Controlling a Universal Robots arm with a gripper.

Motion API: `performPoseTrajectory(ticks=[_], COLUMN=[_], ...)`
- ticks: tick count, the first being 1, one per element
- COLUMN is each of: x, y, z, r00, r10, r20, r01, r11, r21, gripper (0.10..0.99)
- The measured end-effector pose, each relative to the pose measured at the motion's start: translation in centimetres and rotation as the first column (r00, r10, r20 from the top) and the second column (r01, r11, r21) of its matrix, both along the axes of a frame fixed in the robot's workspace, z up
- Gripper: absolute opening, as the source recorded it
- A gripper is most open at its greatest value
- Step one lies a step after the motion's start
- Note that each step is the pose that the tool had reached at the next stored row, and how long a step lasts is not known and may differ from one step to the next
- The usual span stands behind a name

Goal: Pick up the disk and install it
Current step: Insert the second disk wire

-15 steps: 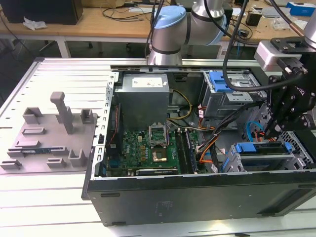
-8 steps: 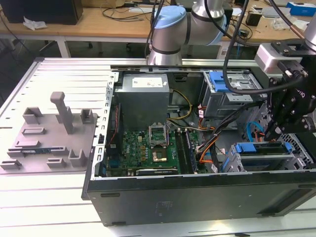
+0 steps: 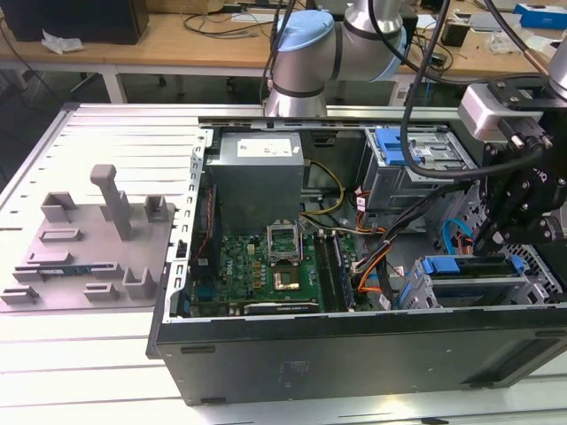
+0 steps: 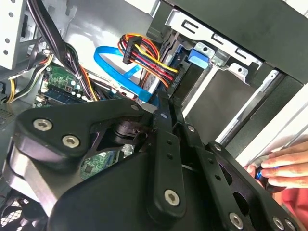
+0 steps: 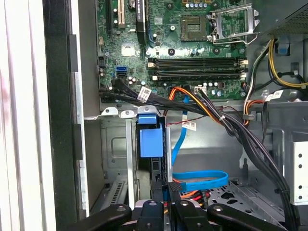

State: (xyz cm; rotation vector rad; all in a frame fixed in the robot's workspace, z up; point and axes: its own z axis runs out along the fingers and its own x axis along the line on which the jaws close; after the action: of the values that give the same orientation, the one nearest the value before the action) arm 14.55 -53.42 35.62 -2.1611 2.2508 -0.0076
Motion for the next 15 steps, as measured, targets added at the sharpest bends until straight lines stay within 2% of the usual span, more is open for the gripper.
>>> performPoseTrajectory(ticks=[15], x=[0.00], y=[-0.03], z=[-0.41], r00=[1.0000], r10=[0.000], r20=[0.0000], r01=[0.000], r11=[1.0000], r21=[0.000], gripper=[0.161])
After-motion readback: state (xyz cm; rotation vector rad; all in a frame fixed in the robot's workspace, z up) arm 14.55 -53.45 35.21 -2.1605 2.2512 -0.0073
